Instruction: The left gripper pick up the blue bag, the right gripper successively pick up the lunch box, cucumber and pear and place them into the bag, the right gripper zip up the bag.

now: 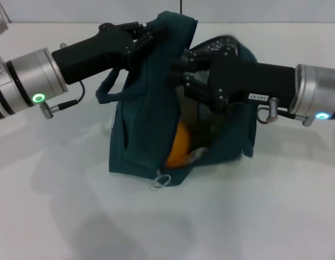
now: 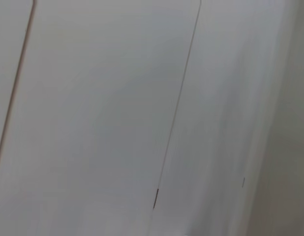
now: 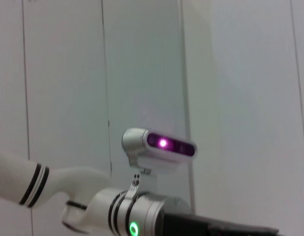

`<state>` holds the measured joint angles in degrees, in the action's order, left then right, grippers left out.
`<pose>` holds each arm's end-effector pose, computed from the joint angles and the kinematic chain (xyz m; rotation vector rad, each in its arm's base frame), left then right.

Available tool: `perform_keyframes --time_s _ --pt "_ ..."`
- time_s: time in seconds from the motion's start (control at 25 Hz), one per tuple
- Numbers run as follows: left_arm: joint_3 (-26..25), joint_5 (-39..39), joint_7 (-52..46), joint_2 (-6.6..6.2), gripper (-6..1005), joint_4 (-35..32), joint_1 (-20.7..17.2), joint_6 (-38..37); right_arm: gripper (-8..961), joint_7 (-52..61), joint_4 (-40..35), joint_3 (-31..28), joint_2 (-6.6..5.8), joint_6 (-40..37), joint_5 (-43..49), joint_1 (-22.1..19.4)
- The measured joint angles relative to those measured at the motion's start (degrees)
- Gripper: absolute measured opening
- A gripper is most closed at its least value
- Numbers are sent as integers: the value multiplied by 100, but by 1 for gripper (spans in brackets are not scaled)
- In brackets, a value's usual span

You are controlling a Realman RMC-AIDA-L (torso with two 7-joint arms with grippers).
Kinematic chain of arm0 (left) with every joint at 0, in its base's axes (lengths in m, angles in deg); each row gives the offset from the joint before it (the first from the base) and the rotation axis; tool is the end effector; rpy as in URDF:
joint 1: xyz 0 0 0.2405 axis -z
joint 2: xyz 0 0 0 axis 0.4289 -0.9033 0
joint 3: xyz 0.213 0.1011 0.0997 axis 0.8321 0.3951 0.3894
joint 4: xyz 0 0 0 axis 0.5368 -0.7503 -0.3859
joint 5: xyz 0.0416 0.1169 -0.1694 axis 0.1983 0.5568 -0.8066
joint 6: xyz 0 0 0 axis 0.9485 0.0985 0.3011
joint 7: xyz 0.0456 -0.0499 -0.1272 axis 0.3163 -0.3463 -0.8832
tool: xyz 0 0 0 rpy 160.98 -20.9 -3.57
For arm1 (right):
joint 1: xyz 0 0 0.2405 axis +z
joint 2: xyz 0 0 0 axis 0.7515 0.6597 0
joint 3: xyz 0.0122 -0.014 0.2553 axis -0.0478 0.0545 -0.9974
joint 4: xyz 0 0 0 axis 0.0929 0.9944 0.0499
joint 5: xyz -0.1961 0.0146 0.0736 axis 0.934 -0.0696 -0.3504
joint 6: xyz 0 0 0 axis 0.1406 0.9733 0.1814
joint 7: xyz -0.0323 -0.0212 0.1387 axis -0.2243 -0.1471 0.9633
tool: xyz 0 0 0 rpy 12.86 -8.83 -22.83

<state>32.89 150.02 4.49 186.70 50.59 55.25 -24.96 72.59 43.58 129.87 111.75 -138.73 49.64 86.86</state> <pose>-0.2086 0.3608 -0.0010 -2.4531 -0.5604 -1.1312 0.1468 0.3513 -0.0420 -2.7233 0.0956 1.1911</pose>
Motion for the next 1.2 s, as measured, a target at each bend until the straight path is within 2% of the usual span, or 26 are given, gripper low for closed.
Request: perform_keyframes --time_s 0.08,0.12,0.2,0.4,0.48,0.52,0.56,0.6,0.8,0.88,0.96,1.2 --pt "-2 9 0 -1 163 6 -4 4 128 -2 -19 0 -5 -73 -30 -45" --pt "-6 11 1 -4 164 8 -12 3 168 -14 -187 -76 -54 -394 -140 -329" --pt "-25 15 0 -8 164 8 -33 5 249 40 -369 -150 -123 -570 -101 -568" --pt "-45 32 0 -25 167 10 -120 8 375 699 -1066 -224 -657 -902 504 -1370" --pt "-45 34 0 -35 168 8 -135 8 418 918 -1098 -270 -798 -890 735 -1522" --pt "-44 39 2 -39 168 7 -137 8 439 1014 -1081 -352 -815 -872 973 -1569" --pt "-45 43 7 -40 168 6 -137 8 460 1053 -1067 -419 -809 -858 1115 -1587" --pt "-44 50 28 -40 169 3 -136 8 481 1097 -1039 -522 -752 -808 1422 -1605" --pt "-42 55 67 -35 171 -17 -105 8 634 1283 -1028 -806 -318 -205 2515 -1445" --pt "-34 56 68 -35 172 -23 -93 7 602 1375 -1010 -814 -200 -92 2812 -1274" --pt "-27 56 69 -34 173 -29 -85 5 570 1418 -990 -816 -136 -67 2982 -1170" --pt "-38 56 89 -38 175 -38 -134 -5 474 1250 -1119 -976 -82 -98 2971 -1274"
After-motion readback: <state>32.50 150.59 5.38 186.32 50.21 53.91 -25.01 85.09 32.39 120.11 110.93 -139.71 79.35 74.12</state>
